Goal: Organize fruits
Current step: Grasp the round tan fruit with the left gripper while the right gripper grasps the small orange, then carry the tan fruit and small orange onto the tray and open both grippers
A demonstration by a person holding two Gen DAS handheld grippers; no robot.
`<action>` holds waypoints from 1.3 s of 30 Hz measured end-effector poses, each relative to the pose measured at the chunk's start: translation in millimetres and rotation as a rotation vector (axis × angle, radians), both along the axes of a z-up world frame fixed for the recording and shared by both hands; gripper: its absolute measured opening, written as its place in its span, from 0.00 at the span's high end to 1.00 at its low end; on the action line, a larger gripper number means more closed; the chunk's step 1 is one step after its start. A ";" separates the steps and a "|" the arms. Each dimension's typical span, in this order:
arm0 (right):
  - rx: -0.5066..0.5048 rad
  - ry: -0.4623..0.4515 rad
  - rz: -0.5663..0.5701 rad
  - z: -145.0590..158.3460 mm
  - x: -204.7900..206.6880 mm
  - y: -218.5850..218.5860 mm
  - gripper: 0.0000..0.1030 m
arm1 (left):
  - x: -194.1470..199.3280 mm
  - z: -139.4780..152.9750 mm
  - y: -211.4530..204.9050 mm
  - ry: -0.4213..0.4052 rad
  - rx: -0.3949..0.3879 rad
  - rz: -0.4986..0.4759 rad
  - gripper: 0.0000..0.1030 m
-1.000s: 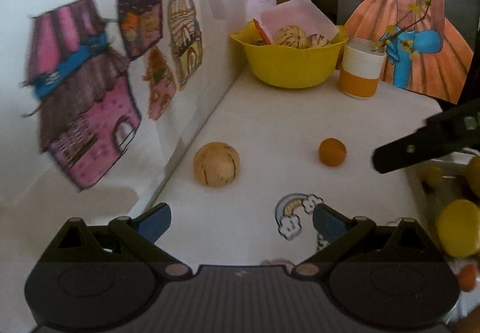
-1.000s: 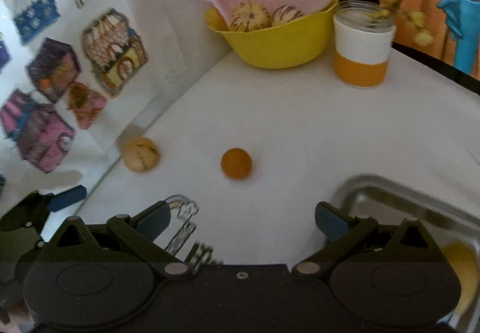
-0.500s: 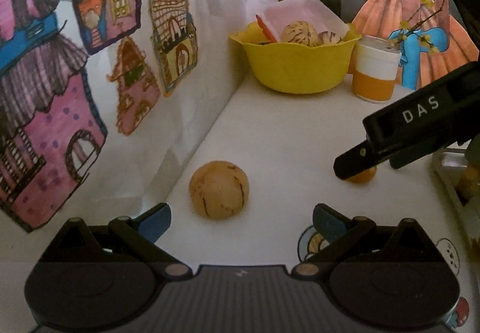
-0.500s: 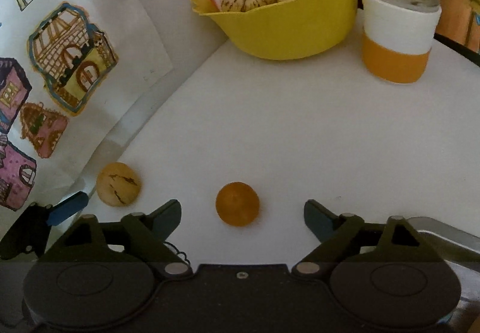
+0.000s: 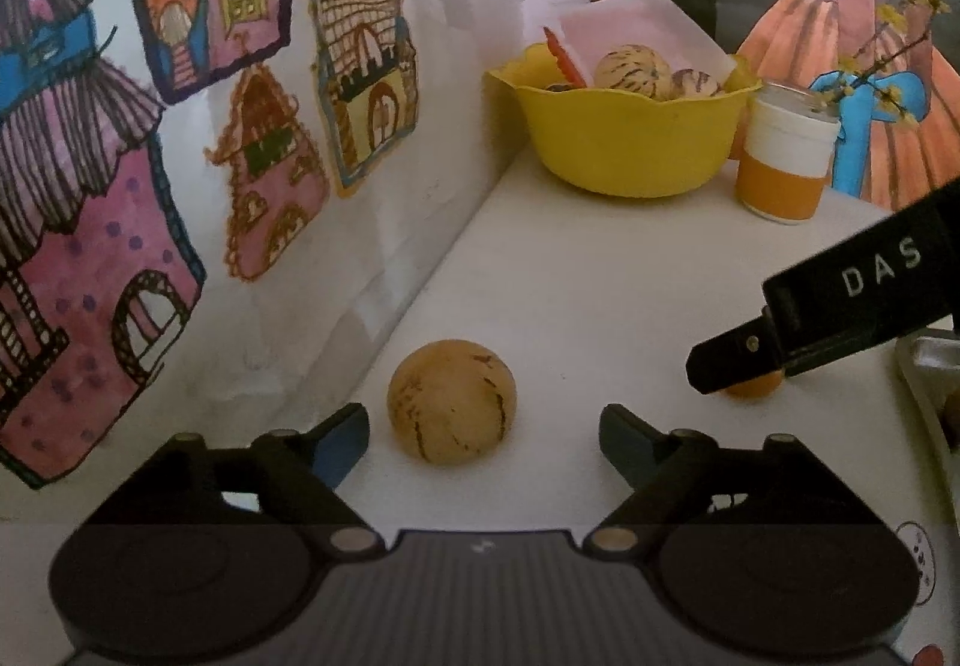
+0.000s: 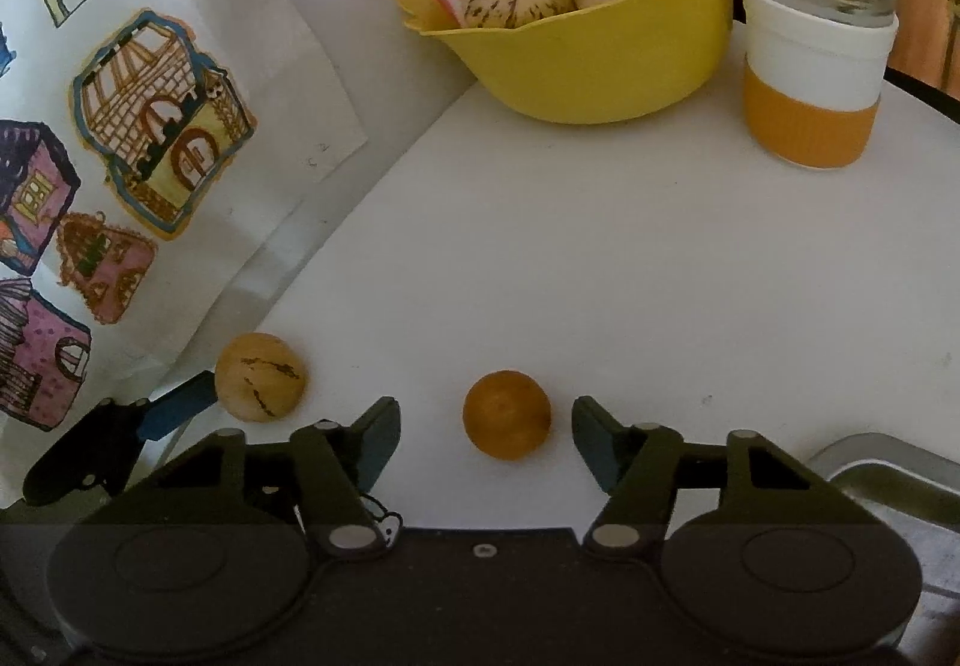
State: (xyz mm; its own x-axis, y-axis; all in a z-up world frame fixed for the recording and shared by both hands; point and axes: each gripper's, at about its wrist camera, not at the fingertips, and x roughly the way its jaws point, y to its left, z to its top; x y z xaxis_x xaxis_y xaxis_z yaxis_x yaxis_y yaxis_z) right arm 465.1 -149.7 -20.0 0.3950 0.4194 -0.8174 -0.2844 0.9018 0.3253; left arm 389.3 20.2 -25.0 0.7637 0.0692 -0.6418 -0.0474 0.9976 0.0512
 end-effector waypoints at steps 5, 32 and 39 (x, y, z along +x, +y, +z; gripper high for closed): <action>-0.015 -0.021 0.006 -1.0 -2.8 1.9 0.42 | 3.0 -3.1 3.1 0.012 -0.009 0.026 0.24; -0.057 -0.071 0.022 -0.9 -16.2 -0.4 0.68 | -12.1 -1.8 4.1 -0.003 -0.079 -0.025 0.52; -0.042 -0.039 0.025 2.0 -24.1 -4.1 0.68 | -32.4 0.1 -5.5 0.013 -0.056 -0.074 0.53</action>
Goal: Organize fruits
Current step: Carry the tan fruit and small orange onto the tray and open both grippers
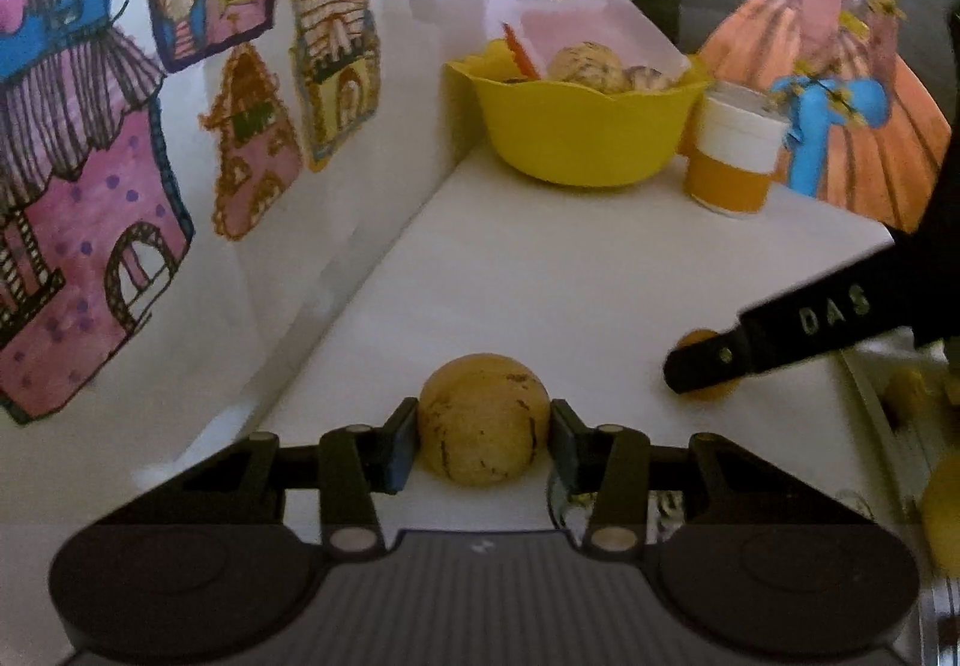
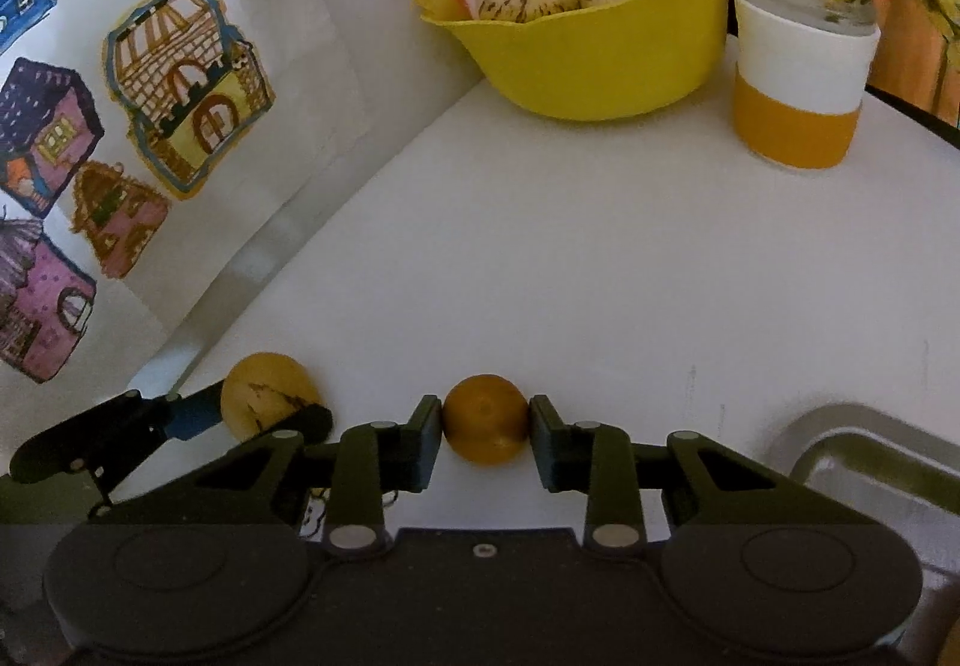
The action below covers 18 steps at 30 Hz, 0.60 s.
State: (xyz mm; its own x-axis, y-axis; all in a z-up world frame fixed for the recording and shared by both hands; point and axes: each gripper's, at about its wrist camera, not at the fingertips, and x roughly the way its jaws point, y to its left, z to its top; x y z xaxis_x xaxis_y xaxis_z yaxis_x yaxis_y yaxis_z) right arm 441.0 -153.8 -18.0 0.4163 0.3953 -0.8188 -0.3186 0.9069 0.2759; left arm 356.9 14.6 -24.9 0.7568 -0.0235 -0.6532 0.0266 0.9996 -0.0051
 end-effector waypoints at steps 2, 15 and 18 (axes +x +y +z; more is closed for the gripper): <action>-0.003 0.006 0.002 1.0 -4.5 -1.9 0.68 | -7.2 1.4 -4.0 0.007 0.003 -0.020 0.53; 0.003 0.026 0.025 19.9 -48.9 -16.4 0.68 | -55.4 12.2 -18.0 0.045 -0.036 -0.087 0.54; 0.011 0.019 0.027 29.6 -67.5 -24.2 0.68 | -67.7 14.8 -22.3 0.047 -0.045 -0.102 0.54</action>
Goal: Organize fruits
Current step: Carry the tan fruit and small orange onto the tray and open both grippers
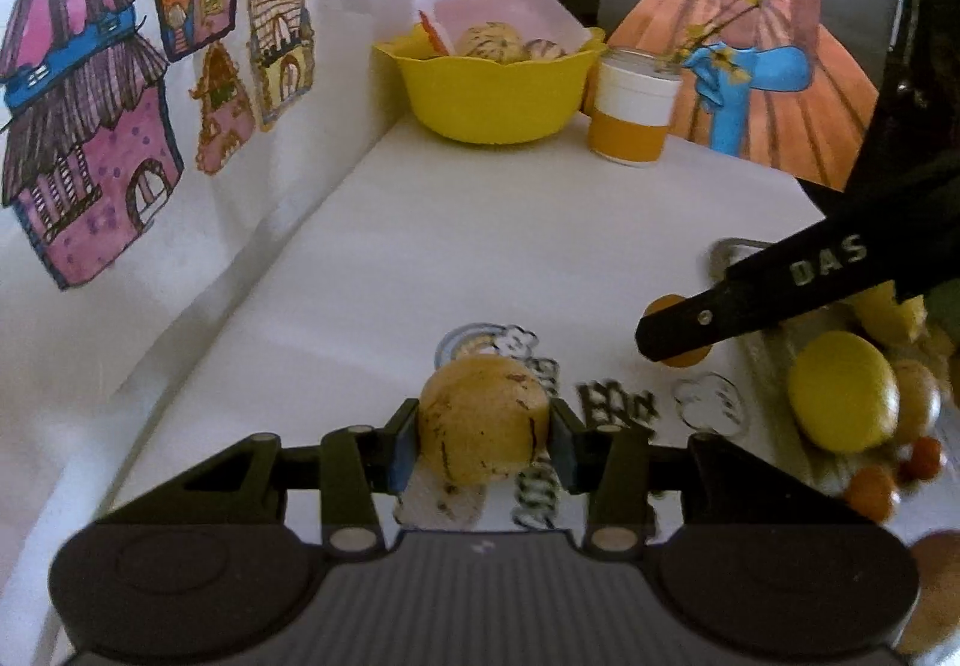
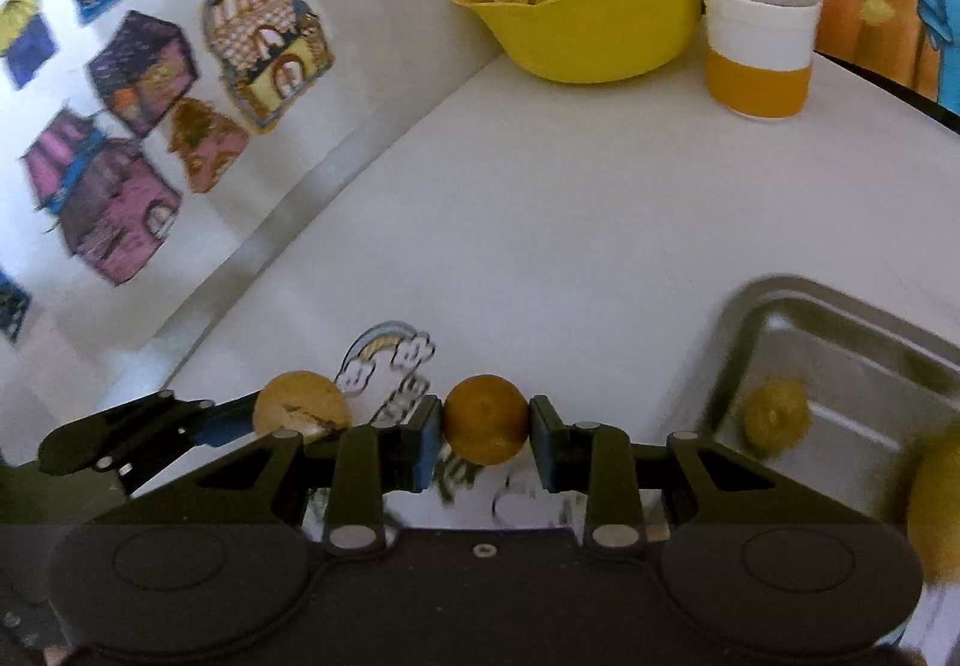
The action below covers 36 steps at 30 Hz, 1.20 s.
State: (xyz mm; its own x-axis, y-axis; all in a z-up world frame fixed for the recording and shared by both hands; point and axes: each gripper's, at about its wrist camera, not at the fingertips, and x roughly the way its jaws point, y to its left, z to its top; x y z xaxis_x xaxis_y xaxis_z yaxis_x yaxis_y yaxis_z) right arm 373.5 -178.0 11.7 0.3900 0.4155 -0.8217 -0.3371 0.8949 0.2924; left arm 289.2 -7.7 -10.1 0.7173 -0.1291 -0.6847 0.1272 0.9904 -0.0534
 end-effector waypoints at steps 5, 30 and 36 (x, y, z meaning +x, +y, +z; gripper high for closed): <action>0.011 -0.021 -0.001 21.6 -33.7 -18.4 0.68 | -17.5 13.6 -15.1 -0.019 -0.006 -0.032 0.54; -0.015 -0.134 -0.183 48.6 -168.7 -166.8 0.68 | -73.6 37.1 -149.4 -0.064 -0.133 -0.326 0.54; -0.036 -0.180 -0.171 32.0 -187.4 -169.7 0.68 | -75.9 30.0 -156.5 -0.043 -0.097 -0.367 0.54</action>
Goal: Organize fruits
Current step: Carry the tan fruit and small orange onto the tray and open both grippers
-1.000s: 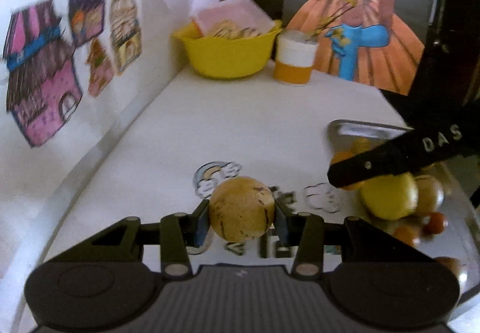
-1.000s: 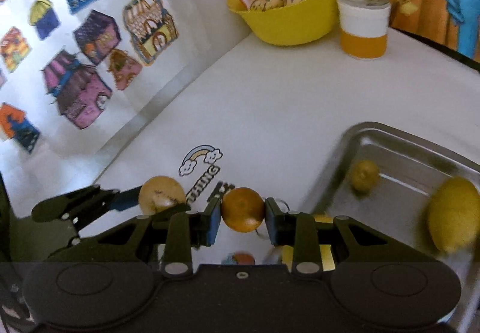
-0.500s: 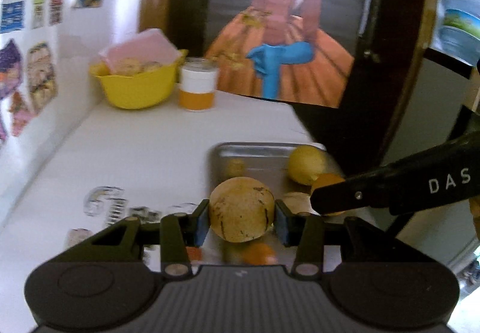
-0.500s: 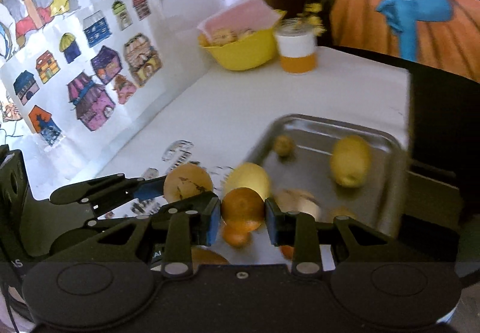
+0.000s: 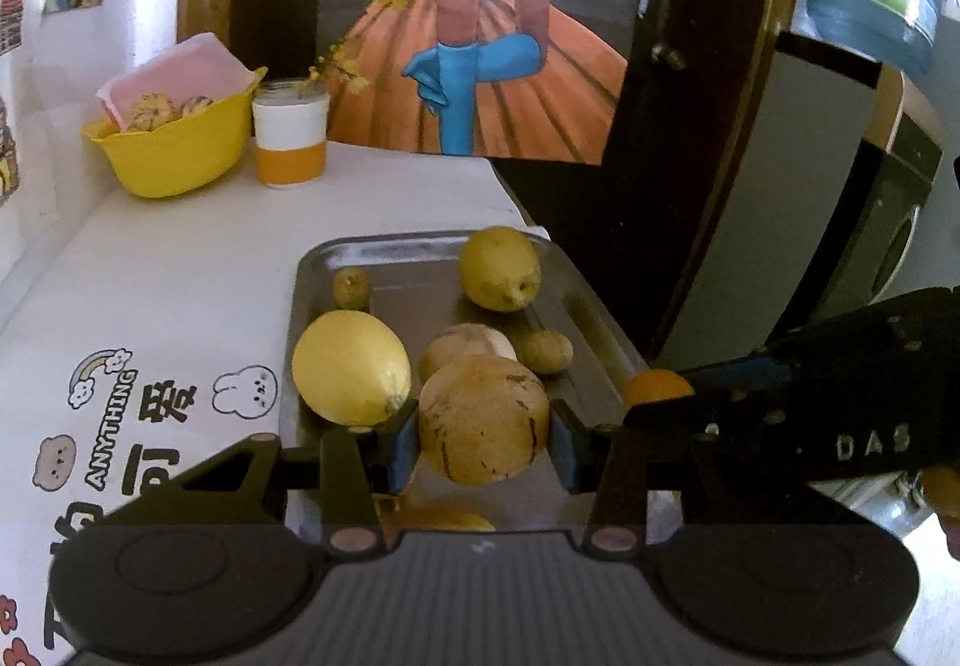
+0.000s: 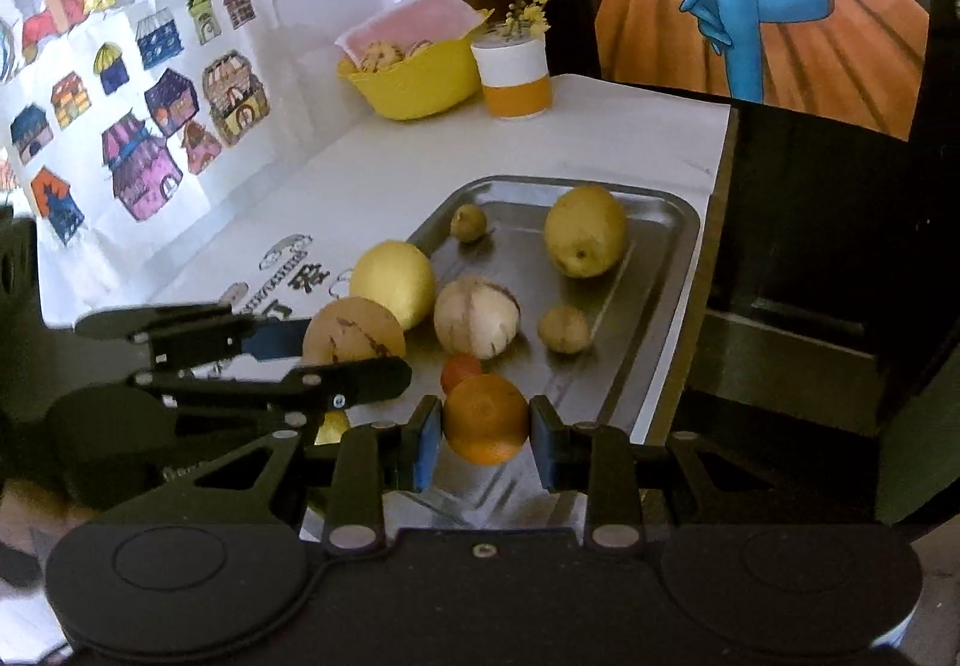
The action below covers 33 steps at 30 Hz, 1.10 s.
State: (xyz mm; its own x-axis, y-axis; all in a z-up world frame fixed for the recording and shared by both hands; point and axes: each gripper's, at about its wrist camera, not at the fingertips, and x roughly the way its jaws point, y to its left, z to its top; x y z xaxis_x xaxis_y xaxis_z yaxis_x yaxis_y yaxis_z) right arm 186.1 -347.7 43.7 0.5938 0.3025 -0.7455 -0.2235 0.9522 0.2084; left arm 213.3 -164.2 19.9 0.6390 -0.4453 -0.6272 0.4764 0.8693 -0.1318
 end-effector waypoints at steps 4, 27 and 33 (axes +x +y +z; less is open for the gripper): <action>-0.031 -0.022 0.016 -10.2 -7.2 4.0 0.68 | 2.1 -3.9 -1.6 0.016 0.025 -0.003 0.53; -0.058 -0.033 0.009 -36.6 -17.5 7.9 0.68 | 5.5 -11.6 -6.7 0.041 0.076 -0.008 0.53; -0.076 -0.047 0.014 -37.1 -19.1 10.1 0.68 | 7.2 -12.0 -6.6 0.057 0.074 -0.007 0.52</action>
